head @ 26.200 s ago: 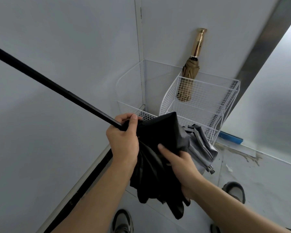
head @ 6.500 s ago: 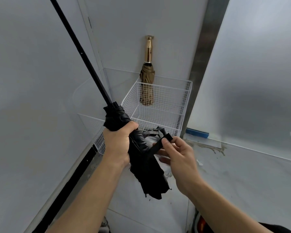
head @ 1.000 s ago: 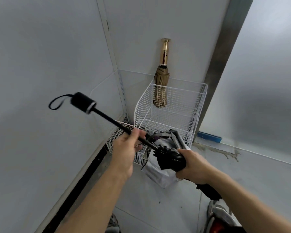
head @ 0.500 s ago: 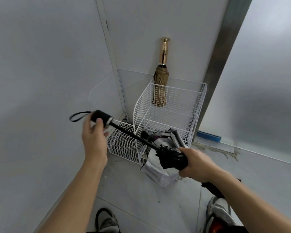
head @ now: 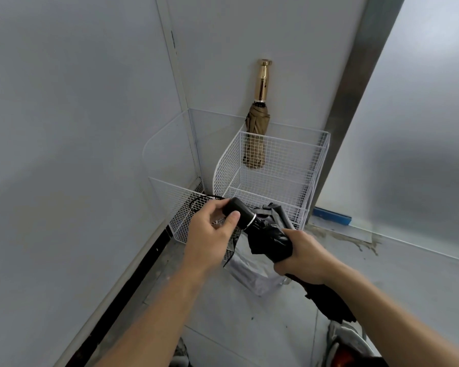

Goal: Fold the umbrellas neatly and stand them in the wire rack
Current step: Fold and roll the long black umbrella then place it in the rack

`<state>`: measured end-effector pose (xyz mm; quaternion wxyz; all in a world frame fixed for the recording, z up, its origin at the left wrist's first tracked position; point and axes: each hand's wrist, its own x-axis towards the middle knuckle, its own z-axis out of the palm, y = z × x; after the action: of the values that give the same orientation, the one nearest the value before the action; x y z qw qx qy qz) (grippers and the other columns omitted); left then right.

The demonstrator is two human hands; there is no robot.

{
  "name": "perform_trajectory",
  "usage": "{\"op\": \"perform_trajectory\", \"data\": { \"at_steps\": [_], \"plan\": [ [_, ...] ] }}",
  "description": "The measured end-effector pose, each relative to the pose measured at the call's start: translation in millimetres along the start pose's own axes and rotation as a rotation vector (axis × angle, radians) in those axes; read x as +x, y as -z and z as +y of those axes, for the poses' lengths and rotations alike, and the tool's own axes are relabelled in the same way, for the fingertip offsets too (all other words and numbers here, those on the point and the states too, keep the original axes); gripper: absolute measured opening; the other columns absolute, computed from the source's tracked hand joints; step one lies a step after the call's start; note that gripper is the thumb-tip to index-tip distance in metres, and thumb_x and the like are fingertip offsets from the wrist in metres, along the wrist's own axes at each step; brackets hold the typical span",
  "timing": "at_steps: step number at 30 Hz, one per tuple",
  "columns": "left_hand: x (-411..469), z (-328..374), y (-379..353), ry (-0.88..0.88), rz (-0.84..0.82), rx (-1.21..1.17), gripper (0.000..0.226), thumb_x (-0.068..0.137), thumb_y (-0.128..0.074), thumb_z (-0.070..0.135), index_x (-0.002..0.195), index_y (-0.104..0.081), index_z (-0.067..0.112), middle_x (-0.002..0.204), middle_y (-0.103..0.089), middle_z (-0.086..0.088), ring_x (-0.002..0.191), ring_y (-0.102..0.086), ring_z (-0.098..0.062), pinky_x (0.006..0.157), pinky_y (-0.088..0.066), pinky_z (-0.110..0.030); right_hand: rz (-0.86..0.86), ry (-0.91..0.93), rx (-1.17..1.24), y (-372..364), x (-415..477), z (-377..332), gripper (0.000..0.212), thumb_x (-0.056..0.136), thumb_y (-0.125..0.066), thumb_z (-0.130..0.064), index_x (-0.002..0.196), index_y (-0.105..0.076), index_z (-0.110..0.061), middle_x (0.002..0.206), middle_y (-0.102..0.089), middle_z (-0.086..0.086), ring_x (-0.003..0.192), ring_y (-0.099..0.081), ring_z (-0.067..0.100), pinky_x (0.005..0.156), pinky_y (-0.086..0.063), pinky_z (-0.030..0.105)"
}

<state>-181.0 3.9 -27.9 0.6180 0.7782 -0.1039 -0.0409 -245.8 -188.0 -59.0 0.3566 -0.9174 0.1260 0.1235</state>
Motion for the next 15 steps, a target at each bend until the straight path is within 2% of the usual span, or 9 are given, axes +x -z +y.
{"op": "perform_trajectory", "data": {
  "at_steps": [5, 8, 13, 15],
  "plan": [
    [2, -3, 0, -0.012, -0.017, 0.107, 0.025, 0.089, -0.072, 0.018, 0.113, -0.070, 0.022, 0.104, -0.071, 0.010, 0.100, -0.064, 0.000, 0.082, -0.048, -0.008, 0.015, -0.020, -0.005, 0, 1, 4, 0.032, 0.053, -0.069, -0.029, 0.083, -0.061, -0.022, 0.077, -0.067, 0.003, 0.072, -0.064, 0.023, 0.065, -0.056, 0.044],
    [8, -2, -4, -0.024, -0.002, 0.114, 0.030, 0.090, -0.071, 0.019, 0.119, -0.069, 0.019, 0.106, -0.071, 0.009, 0.100, -0.064, -0.002, 0.087, -0.052, -0.017, 0.023, -0.042, 0.029, -1, 4, 4, 0.035, 0.051, -0.069, -0.029, 0.084, -0.062, -0.022, 0.078, -0.067, 0.004, 0.072, -0.065, 0.024, 0.063, -0.056, 0.043],
    [19, 3, -19, -0.028, -0.017, 0.122, 0.034, 0.094, -0.065, 0.021, 0.128, -0.063, 0.023, 0.112, -0.068, 0.011, 0.101, -0.064, -0.003, 0.085, -0.051, -0.015, 0.026, -0.083, 0.126, 0, 14, 7, 0.036, 0.050, -0.068, -0.025, 0.086, -0.064, -0.021, 0.076, -0.066, 0.003, 0.068, -0.063, 0.021, 0.060, -0.055, 0.037],
    [25, 5, -25, -0.026, -0.024, 0.110, 0.034, 0.096, -0.061, 0.019, 0.130, -0.062, 0.023, 0.111, -0.068, 0.010, 0.099, -0.064, -0.003, 0.081, -0.050, -0.010, 0.027, -0.102, 0.157, 1, 19, 8, 0.038, 0.054, -0.071, -0.020, 0.091, -0.064, -0.021, 0.077, -0.066, 0.002, 0.067, -0.063, 0.020, 0.060, -0.054, 0.035]
  ]
}}
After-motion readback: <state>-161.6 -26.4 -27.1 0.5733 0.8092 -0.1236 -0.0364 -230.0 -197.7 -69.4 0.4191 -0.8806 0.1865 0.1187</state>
